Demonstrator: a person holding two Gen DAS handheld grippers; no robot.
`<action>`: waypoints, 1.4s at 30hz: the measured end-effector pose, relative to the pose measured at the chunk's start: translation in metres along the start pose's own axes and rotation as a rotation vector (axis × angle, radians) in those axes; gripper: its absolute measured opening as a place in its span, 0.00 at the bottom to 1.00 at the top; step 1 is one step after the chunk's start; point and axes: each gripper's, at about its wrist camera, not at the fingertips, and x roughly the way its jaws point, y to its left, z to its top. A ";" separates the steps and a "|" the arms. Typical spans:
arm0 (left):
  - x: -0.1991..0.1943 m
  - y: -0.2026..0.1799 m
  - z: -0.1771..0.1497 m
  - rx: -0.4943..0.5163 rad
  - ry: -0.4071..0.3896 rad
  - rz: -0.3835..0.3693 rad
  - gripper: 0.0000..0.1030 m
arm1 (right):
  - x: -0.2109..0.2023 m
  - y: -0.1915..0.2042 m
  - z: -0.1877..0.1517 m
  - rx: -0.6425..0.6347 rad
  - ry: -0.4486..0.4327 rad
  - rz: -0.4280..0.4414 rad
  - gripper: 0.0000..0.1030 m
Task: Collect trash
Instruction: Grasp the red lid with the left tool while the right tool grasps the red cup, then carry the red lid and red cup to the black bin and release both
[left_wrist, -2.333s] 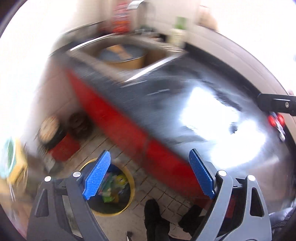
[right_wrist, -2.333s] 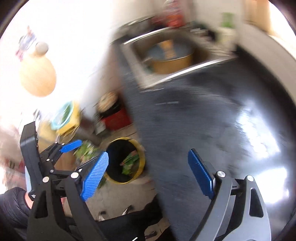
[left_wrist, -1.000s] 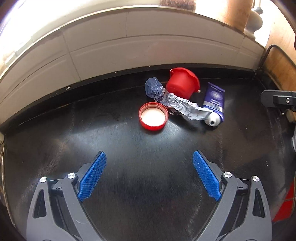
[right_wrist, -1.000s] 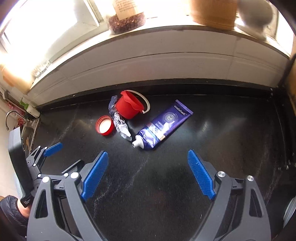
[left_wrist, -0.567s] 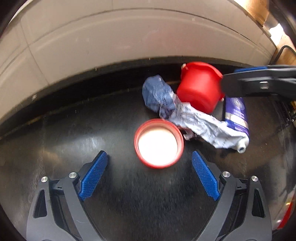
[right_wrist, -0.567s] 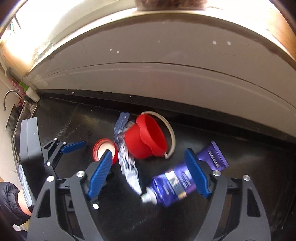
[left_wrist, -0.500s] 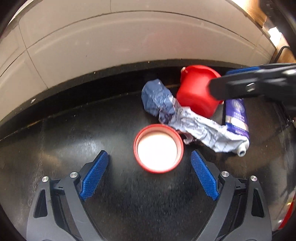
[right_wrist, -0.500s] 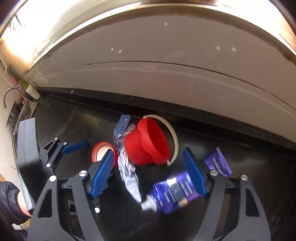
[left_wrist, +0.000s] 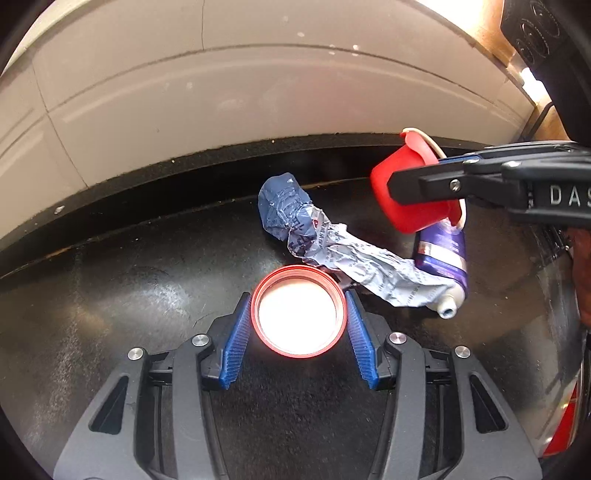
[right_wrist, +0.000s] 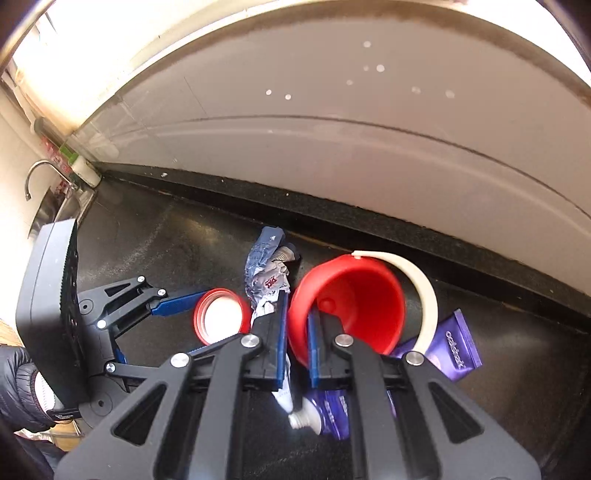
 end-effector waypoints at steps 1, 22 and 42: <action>-0.005 -0.001 -0.001 0.001 -0.004 0.003 0.48 | -0.004 -0.001 -0.002 0.003 -0.004 0.000 0.10; -0.179 0.033 -0.111 -0.231 -0.121 0.194 0.48 | -0.086 0.122 -0.045 -0.197 -0.067 0.052 0.10; -0.380 0.139 -0.404 -0.784 -0.152 0.593 0.48 | -0.046 0.468 -0.125 -0.741 0.106 0.424 0.10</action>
